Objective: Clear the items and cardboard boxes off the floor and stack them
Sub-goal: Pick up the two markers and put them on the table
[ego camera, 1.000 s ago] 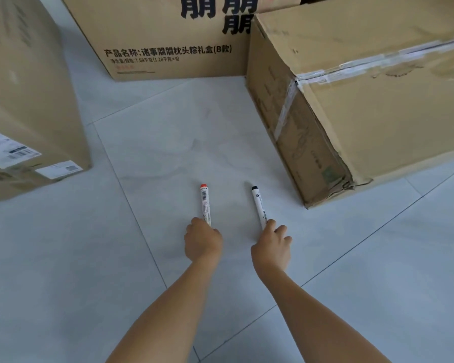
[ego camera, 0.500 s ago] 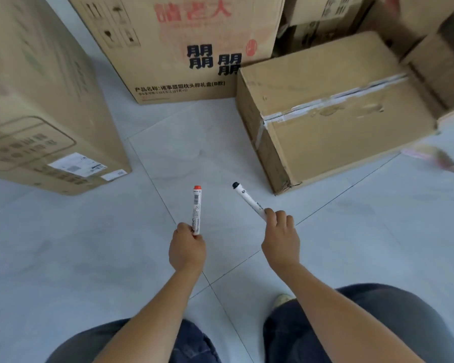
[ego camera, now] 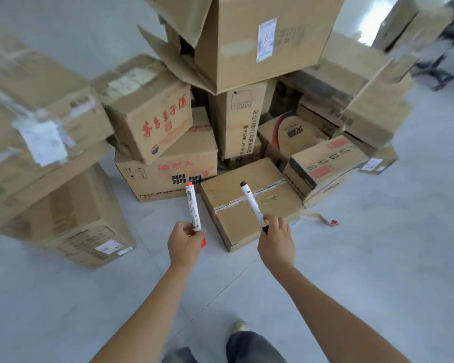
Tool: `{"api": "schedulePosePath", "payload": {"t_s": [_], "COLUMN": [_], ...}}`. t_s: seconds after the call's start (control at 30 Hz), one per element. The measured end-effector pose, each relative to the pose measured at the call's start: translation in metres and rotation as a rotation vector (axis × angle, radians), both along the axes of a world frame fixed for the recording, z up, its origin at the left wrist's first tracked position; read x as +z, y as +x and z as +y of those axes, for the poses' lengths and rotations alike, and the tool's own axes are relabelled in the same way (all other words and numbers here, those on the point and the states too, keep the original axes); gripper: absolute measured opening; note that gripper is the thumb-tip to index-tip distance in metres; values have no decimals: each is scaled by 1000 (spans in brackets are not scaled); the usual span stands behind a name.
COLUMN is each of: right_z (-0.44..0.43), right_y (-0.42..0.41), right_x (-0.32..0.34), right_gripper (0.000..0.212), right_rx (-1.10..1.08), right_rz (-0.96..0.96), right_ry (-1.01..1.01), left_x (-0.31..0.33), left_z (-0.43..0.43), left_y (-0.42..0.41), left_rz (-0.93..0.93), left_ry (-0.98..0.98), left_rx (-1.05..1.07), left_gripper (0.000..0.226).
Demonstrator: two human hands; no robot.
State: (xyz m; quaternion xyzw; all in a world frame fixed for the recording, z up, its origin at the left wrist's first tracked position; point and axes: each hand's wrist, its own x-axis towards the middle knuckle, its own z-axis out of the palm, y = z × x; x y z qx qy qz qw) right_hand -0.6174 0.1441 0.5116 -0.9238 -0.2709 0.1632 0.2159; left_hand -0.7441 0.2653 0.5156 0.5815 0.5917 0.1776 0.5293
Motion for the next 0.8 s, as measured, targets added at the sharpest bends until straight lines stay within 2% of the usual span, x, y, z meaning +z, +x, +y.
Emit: {"api": "schedulePosePath", "payload": {"t_s": [0.07,0.17,0.37,0.53,0.8], "right_z": [-24,-63,-123,-152,-206], "right_y": [-1,-13,-77,-145,-266], "right_x": [27,54,86,88,65], "right_gripper": [36,33,31,31,25], "right_rx": [-61,-129,-388,-606,-880], "right_rz": [7,1,62,100,288], "right_ry": [57,108,256,358,329], "left_x": [28,52,74,75,59], "left_z": [-13,-30,-58,-73,-121], "left_y": [-5,-21,-70,-111,-156], "left_rz": [-55,-112,-153,-162,-48], "left_ry": [3,18,4,-61,-129], "left_rx": [-23,-66,-200,-355,-664], "left_gripper": [13,15,15,21,14]}}
